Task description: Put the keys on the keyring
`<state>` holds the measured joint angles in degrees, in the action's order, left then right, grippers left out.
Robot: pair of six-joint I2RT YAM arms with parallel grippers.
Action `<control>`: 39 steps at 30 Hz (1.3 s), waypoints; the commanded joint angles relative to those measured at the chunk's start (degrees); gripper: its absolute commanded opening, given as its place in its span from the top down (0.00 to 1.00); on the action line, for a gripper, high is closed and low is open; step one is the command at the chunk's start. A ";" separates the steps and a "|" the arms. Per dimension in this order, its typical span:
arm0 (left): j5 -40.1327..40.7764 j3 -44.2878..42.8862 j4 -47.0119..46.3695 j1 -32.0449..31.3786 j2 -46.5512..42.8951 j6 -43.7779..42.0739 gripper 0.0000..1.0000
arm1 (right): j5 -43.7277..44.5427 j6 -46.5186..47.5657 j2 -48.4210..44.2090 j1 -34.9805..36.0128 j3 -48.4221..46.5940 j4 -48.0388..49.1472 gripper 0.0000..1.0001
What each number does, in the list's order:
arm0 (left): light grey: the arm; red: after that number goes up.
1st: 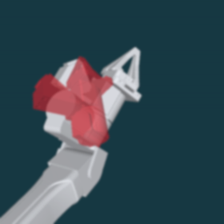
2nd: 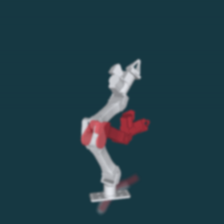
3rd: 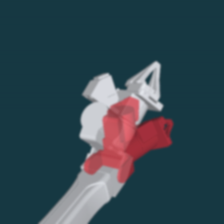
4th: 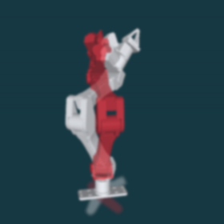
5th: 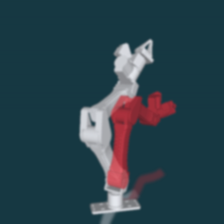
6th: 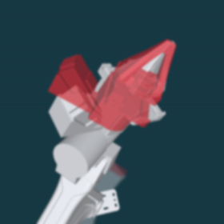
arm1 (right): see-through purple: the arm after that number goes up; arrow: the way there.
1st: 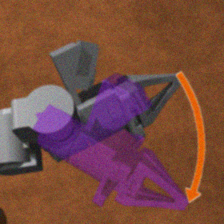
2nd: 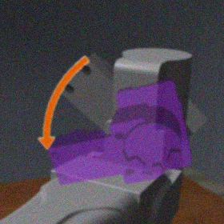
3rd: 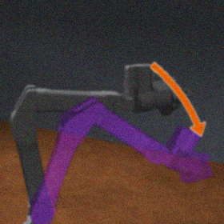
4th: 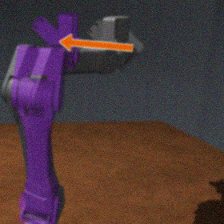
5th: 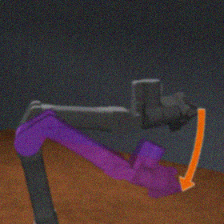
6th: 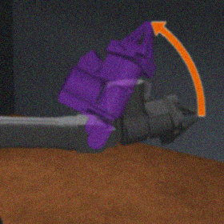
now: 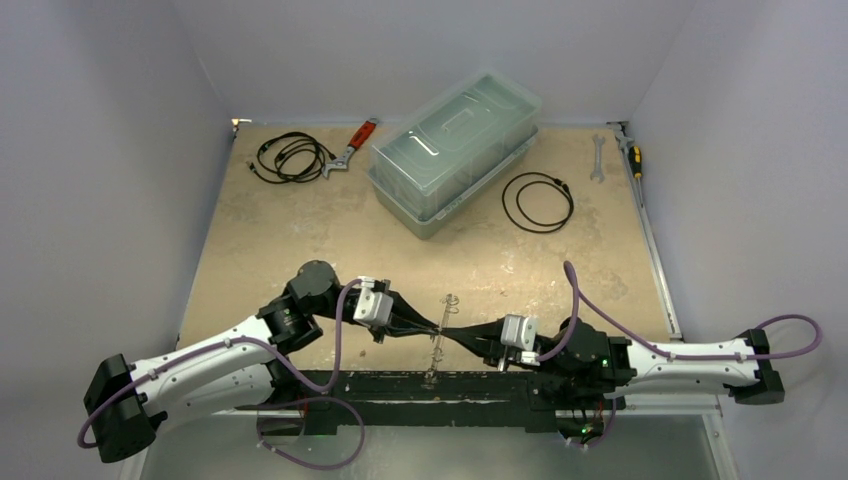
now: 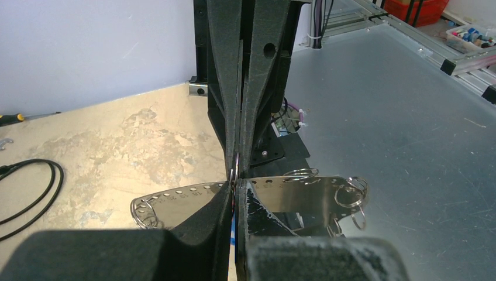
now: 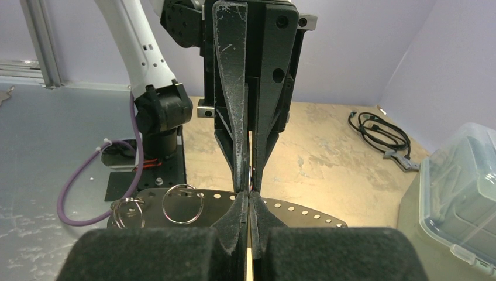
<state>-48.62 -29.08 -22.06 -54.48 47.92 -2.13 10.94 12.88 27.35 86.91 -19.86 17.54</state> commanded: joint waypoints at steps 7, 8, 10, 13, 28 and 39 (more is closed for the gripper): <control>4.31 -3.09 5.91 0.78 -1.20 -4.16 1.00 | 0.62 -0.40 -0.02 -0.17 -0.45 4.26 0.78; 4.60 -3.31 6.50 0.93 -1.35 -4.47 1.00 | 0.73 -0.55 -0.02 -0.17 -0.45 4.26 0.74; 5.25 -3.35 7.16 1.12 -1.74 -5.09 1.00 | 1.06 -0.66 -0.02 -0.17 -0.53 4.18 0.67; 6.77 -3.53 8.68 1.30 -2.28 -6.02 1.00 | 2.05 -0.82 -0.15 -0.17 -0.62 4.00 0.60; 20.86 -8.14 27.97 1.35 -0.03 -17.31 1.00 | 10.71 -1.44 8.91 -0.17 -3.96 -0.20 0.54; 17.49 -10.47 33.80 1.36 2.47 -19.58 1.00 | 12.78 -0.67 12.39 -0.17 -4.32 1.15 0.58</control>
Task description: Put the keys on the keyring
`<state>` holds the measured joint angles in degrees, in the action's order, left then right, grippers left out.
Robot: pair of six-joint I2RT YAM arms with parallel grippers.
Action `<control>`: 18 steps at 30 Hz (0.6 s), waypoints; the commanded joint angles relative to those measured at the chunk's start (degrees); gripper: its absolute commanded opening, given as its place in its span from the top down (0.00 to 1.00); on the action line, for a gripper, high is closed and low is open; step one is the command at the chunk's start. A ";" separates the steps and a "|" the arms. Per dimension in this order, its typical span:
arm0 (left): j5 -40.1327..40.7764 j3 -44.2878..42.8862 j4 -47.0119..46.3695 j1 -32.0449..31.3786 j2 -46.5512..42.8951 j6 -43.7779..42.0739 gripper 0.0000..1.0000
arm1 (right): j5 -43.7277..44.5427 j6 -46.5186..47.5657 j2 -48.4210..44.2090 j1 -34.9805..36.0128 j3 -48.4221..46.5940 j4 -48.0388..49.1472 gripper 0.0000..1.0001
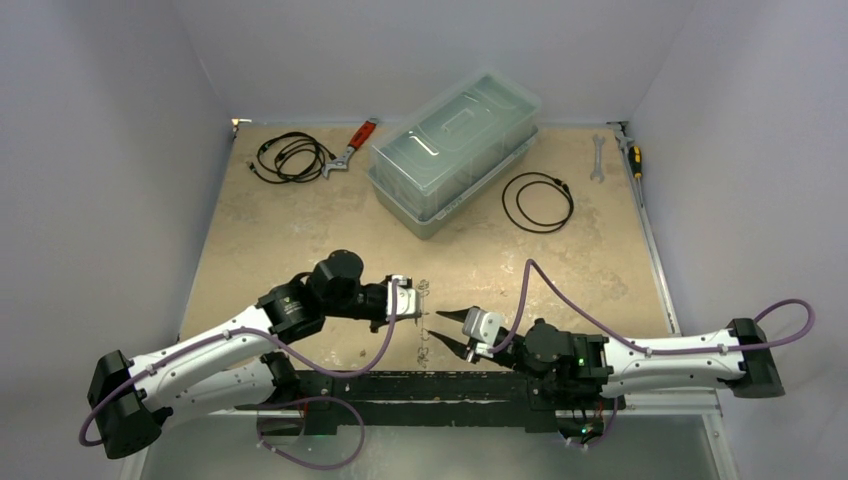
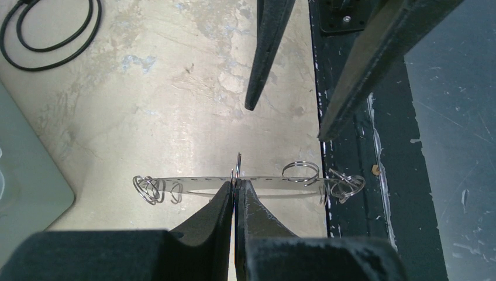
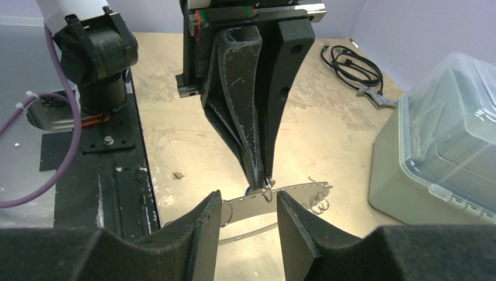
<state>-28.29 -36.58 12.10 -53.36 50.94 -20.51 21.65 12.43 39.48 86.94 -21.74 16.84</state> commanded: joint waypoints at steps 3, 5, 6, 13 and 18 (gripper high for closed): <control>-5.94 -2.97 -0.52 0.23 0.06 -0.83 1.00 | 2.32 0.04 1.49 -0.19 -2.66 1.98 0.59; -7.67 -3.08 -0.58 0.22 0.24 -0.52 1.00 | 2.26 0.13 2.51 -0.19 -2.93 1.82 0.61; -8.02 -3.04 -0.73 0.19 0.25 -0.47 1.00 | 2.24 0.14 2.93 -0.19 -3.08 1.84 0.63; -11.25 -2.71 -1.16 0.23 0.52 -0.06 1.00 | 2.46 0.30 5.07 -0.26 -3.66 1.62 0.66; -12.79 -2.71 -1.38 0.19 1.00 0.11 1.00 | 2.89 0.34 5.47 -0.22 -3.65 1.88 0.71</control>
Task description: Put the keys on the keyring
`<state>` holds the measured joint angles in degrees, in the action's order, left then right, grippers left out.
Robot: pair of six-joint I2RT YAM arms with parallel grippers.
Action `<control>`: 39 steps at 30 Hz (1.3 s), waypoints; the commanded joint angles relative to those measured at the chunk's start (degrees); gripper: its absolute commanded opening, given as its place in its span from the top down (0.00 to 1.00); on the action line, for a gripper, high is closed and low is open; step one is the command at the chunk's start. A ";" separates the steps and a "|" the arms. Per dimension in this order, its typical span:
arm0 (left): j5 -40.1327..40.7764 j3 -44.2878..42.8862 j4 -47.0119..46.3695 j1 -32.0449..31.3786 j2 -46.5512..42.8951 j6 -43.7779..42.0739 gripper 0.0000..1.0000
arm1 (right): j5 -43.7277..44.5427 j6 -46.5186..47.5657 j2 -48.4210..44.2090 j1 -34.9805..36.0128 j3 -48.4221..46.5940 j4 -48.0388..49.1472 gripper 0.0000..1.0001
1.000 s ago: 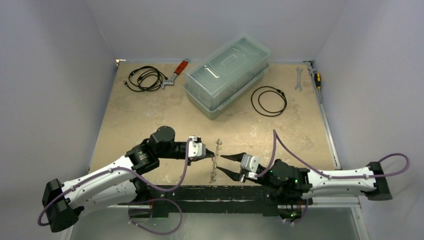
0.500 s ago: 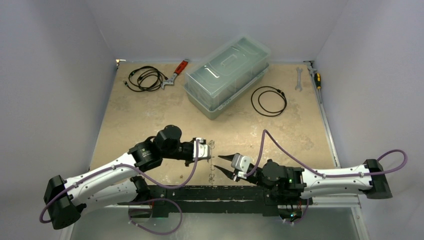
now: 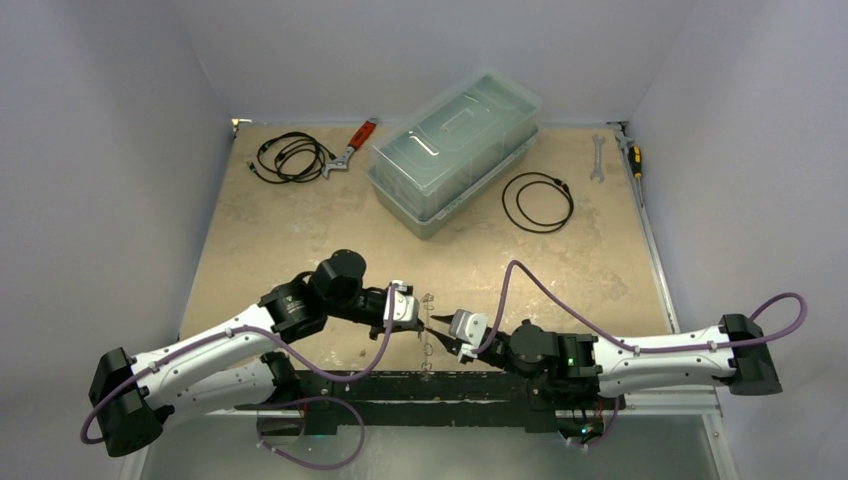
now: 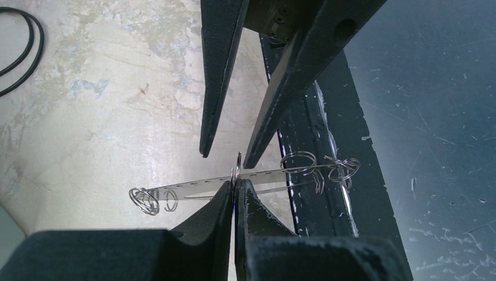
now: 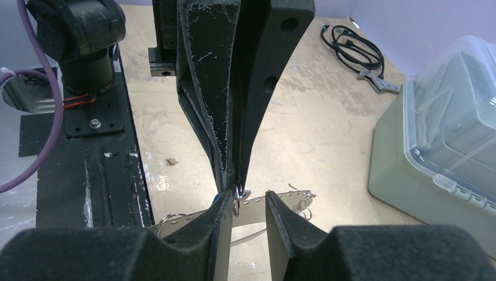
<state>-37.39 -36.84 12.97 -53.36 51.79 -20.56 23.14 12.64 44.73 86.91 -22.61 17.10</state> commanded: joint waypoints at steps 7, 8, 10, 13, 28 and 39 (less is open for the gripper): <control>-4.43 -2.38 -2.40 0.18 0.11 0.12 1.00 | 1.09 0.14 1.38 -0.25 -2.99 1.62 0.77; -4.44 -2.36 -2.44 0.19 0.08 0.15 1.00 | 0.92 0.17 1.53 -0.25 -3.04 1.62 0.77; -4.70 -2.34 -2.48 0.19 0.03 0.15 1.00 | 0.78 0.10 1.75 -0.21 -3.14 1.53 0.78; -4.93 -2.27 -2.60 0.19 -0.02 0.23 1.00 | 0.55 0.10 2.00 -0.25 -3.16 1.53 0.80; -5.34 -2.10 -2.85 0.19 -0.19 0.25 1.00 | -0.37 0.01 3.28 -0.25 -3.67 1.09 1.00; -2.06 -0.14 -6.32 0.19 -6.03 1.38 0.45 | -0.55 0.14 -2.15 -0.25 -2.05 2.39 1.00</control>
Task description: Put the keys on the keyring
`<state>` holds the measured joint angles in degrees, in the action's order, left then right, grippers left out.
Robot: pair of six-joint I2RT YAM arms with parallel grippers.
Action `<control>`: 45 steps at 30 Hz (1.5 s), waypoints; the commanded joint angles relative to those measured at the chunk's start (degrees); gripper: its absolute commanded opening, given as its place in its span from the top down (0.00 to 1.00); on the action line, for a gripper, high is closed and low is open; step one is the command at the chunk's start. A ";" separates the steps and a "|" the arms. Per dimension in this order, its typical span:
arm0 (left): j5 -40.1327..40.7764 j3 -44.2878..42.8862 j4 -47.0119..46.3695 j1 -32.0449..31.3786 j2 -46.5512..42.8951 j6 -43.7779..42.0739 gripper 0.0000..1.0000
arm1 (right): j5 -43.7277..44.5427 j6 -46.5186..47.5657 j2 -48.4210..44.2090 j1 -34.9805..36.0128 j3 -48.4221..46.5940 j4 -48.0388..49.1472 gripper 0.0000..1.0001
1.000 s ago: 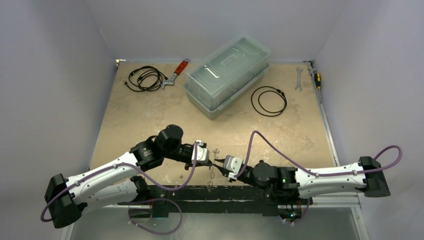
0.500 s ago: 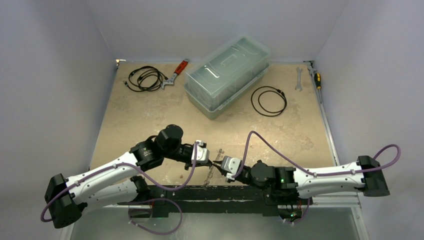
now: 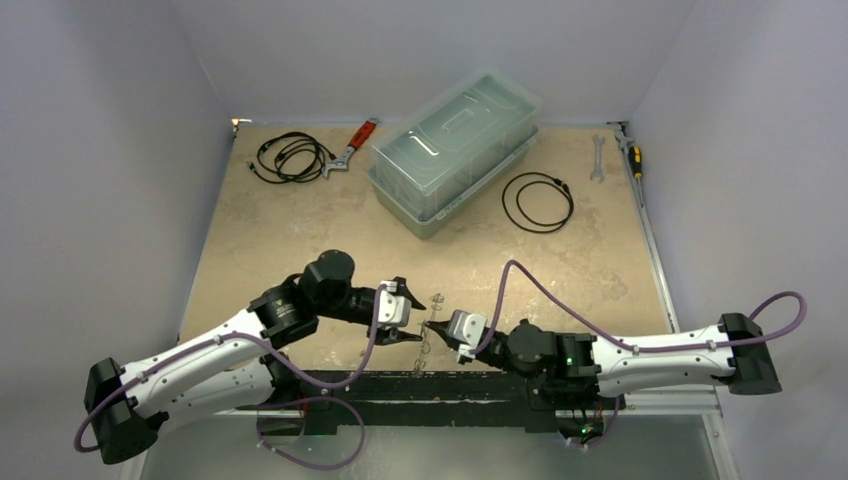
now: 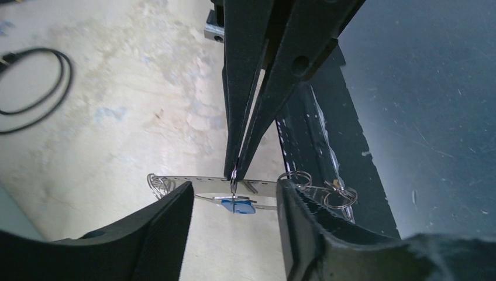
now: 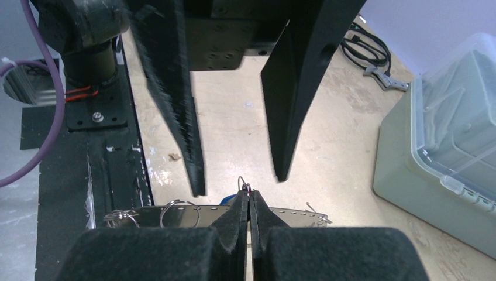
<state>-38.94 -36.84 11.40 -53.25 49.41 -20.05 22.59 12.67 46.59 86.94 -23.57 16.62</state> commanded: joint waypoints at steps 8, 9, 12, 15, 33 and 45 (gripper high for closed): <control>-0.09 0.29 -5.89 0.10 -4.49 0.51 0.51 | -2.36 0.08 -10.92 -0.28 0.85 4.05 1.00; 0.36 0.34 -6.15 0.13 -4.60 0.46 0.54 | -2.65 0.00 -11.63 -0.25 1.08 4.18 1.00; 0.57 0.90 -7.53 0.08 -5.17 0.81 0.63 | -3.39 -0.01 -12.86 -0.28 1.49 4.47 1.00; -0.19 1.24 -8.37 0.10 -5.13 1.13 0.70 | -3.52 -0.14 -12.79 -0.28 1.45 4.47 1.00; -2.47 1.83 -10.52 0.08 -2.75 3.08 0.85 | -4.77 -0.57 -11.96 -0.26 1.16 4.12 1.00; -3.69 1.94 -10.52 0.08 -2.80 3.42 1.00 | -5.03 -0.65 -11.46 -0.25 0.99 3.90 1.00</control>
<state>-40.64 -34.98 3.46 -53.25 46.68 -17.50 18.48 12.60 34.87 86.80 -22.09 17.56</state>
